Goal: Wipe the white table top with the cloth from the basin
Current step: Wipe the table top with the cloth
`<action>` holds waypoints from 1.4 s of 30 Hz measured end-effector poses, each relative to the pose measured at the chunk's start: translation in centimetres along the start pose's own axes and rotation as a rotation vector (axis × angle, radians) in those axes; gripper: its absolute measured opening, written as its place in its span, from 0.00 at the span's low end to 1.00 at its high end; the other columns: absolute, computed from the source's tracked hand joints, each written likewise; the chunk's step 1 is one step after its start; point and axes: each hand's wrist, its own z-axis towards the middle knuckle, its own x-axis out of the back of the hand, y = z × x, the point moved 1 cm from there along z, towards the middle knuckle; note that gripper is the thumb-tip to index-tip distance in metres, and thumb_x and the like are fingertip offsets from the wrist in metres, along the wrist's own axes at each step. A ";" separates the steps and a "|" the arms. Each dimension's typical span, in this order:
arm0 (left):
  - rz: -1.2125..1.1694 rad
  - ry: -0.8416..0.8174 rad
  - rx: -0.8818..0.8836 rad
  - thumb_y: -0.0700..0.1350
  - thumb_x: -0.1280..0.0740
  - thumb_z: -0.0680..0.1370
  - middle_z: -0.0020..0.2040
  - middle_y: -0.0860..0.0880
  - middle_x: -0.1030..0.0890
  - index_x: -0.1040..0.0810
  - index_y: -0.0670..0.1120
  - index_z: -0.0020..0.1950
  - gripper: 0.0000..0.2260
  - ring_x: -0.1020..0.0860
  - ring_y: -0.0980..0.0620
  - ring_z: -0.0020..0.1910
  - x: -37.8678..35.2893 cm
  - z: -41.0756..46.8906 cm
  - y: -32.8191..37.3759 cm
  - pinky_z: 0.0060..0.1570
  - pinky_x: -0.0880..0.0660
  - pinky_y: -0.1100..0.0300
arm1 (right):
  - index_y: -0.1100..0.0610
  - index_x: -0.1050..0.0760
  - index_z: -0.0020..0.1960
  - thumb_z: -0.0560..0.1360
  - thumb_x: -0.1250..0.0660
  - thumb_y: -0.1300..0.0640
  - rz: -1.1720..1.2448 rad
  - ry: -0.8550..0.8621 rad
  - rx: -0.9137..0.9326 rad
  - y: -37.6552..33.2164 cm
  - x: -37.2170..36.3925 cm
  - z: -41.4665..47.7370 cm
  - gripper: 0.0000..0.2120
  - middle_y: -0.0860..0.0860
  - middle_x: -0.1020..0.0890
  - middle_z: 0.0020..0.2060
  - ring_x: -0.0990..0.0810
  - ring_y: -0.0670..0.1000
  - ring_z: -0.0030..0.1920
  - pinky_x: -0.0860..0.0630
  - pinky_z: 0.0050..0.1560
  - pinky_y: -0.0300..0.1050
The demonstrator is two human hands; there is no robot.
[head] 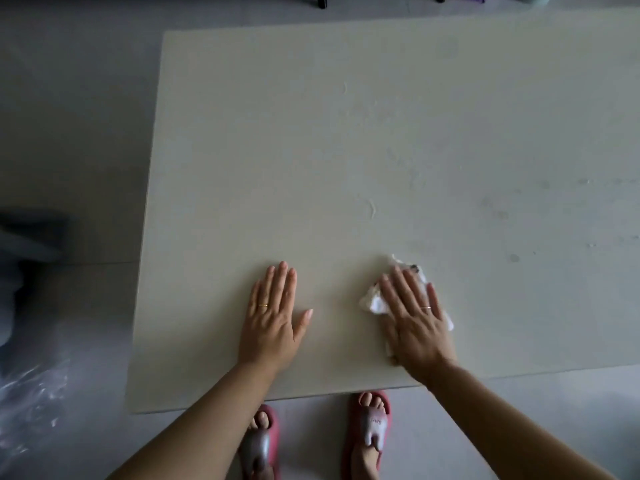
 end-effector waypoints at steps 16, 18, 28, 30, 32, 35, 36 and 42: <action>0.013 -0.051 0.038 0.57 0.49 0.79 0.76 0.42 0.41 0.42 0.40 0.76 0.30 0.43 0.44 0.75 0.8 0.0 0.6 0.72 0.47 0.49 | 0.49 0.53 0.76 0.77 0.58 0.44 0.015 -0.004 -0.080 2.9 1.2 6.5 0.28 0.49 0.51 0.77 0.58 0.49 0.76 0.61 0.75 0.51; 0.007 -0.050 0.038 0.57 0.50 0.80 0.77 0.43 0.42 0.42 0.41 0.76 0.29 0.43 0.44 0.76 0.6 0.1 0.6 0.72 0.46 0.48 | 0.50 0.53 0.77 0.76 0.57 0.46 0.102 0.065 -0.337 2.3 1.2 7.7 0.29 0.49 0.53 0.77 0.59 0.50 0.76 0.63 0.74 0.52; -0.024 -0.099 0.028 0.59 0.55 0.81 0.76 0.42 0.39 0.39 0.41 0.75 0.30 0.41 0.43 0.75 1.1 0.4 0.3 0.69 0.42 0.46 | 0.50 0.38 0.73 0.77 0.50 0.45 -0.091 0.012 0.354 0.1 1.4 9.4 0.26 0.51 0.37 0.74 0.45 0.53 0.75 0.51 0.74 0.55; -0.043 -0.086 0.039 0.59 0.55 0.81 0.76 0.42 0.40 0.39 0.42 0.75 0.30 0.43 0.44 0.75 1.3 0.9 0.1 0.70 0.43 0.46 | 0.49 0.45 0.75 0.78 0.54 0.44 0.015 0.021 0.002 3.4 2.5 12.0 0.27 0.50 0.44 0.76 0.53 0.50 0.76 0.55 0.75 0.54; -0.068 -0.049 0.069 0.59 0.55 0.81 0.76 0.42 0.41 0.41 0.42 0.75 0.29 0.45 0.46 0.76 1.5 2.2 -0.2 0.70 0.45 0.47 | 0.49 0.52 0.77 0.79 0.53 0.47 0.102 0.062 -0.353 3.9 2.9 13.6 0.27 0.49 0.53 0.77 0.59 0.50 0.76 0.59 0.75 0.55; -0.098 0.016 0.091 0.58 0.54 0.81 0.76 0.43 0.41 0.41 0.41 0.76 0.29 0.45 0.46 0.76 2.3 5.6 -0.4 0.72 0.46 0.48 | 0.51 0.53 0.77 0.78 0.48 0.48 0.130 0.070 -0.387 -1.1 1.9 14.1 0.29 0.51 0.55 0.77 0.61 0.53 0.76 0.63 0.74 0.55; -0.094 0.036 0.089 0.57 0.53 0.81 0.76 0.43 0.40 0.40 0.41 0.75 0.28 0.43 0.45 0.76 2.6 6.9 -0.4 0.72 0.46 0.48 | 0.51 0.53 0.77 0.78 0.50 0.47 0.116 0.055 -0.258 -3.3 1.4 13.8 0.29 0.51 0.55 0.77 0.61 0.53 0.76 0.64 0.74 0.55; -0.074 0.080 0.022 0.54 0.49 0.80 0.75 0.41 0.38 0.38 0.40 0.75 0.27 0.40 0.43 0.75 3.6 13.6 -1.0 0.73 0.46 0.48 | 0.49 0.46 0.76 0.78 0.51 0.44 -0.055 0.006 0.235 -1.6 2.0 14.9 0.27 0.49 0.46 0.76 0.49 0.52 0.76 0.54 0.74 0.55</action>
